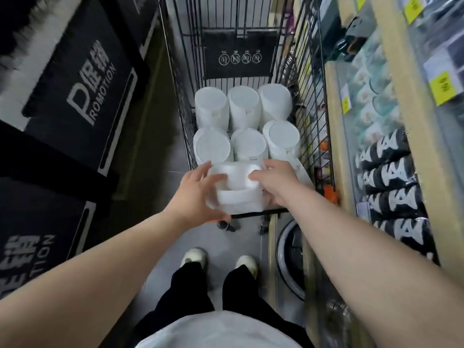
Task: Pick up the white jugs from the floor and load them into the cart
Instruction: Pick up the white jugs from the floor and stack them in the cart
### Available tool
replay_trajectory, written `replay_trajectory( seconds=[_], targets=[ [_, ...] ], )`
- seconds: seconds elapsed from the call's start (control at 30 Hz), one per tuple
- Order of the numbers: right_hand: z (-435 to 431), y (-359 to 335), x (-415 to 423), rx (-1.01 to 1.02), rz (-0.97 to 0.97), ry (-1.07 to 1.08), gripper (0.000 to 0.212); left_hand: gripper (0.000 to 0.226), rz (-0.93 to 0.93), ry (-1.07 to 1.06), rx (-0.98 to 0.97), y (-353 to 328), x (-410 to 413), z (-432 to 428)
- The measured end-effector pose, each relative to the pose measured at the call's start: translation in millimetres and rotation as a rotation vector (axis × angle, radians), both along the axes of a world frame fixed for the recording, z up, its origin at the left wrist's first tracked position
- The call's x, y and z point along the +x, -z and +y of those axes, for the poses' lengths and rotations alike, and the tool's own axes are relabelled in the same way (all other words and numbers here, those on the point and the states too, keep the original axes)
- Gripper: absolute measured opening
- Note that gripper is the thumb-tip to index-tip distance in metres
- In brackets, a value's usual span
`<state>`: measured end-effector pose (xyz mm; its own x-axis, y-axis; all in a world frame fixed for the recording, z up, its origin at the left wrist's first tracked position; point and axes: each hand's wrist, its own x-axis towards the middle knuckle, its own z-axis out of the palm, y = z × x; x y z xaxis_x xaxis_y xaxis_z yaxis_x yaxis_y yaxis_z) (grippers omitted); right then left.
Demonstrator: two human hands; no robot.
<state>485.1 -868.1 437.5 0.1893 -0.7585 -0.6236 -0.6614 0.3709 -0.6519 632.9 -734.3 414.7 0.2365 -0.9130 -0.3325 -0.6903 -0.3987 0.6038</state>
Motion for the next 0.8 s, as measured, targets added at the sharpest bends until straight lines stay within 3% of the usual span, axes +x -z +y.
replay_trajectory(
  seconds=[0.13,0.27,0.43,0.6,0.8],
  targets=[
    [-19,9,9,0.05,0.006,-0.177,0.066,0.073,-0.175,-0.094,-0.019,8,4,-11],
    [-27,18,9,0.081,-0.038,-0.32,0.075,0.08,-0.279,-0.089,0.037,14,12,-18],
    [-28,31,12,0.076,-0.068,-0.31,0.077,0.083,-0.247,-0.047,0.132,20,22,-27],
    [-26,28,16,0.047,-0.052,-0.293,0.076,0.067,-0.233,0.013,0.185,11,25,-32],
    [-16,0,5,-0.006,0.062,-0.311,0.061,0.07,-0.121,0.126,0.313,-21,35,-36]
  ],
)
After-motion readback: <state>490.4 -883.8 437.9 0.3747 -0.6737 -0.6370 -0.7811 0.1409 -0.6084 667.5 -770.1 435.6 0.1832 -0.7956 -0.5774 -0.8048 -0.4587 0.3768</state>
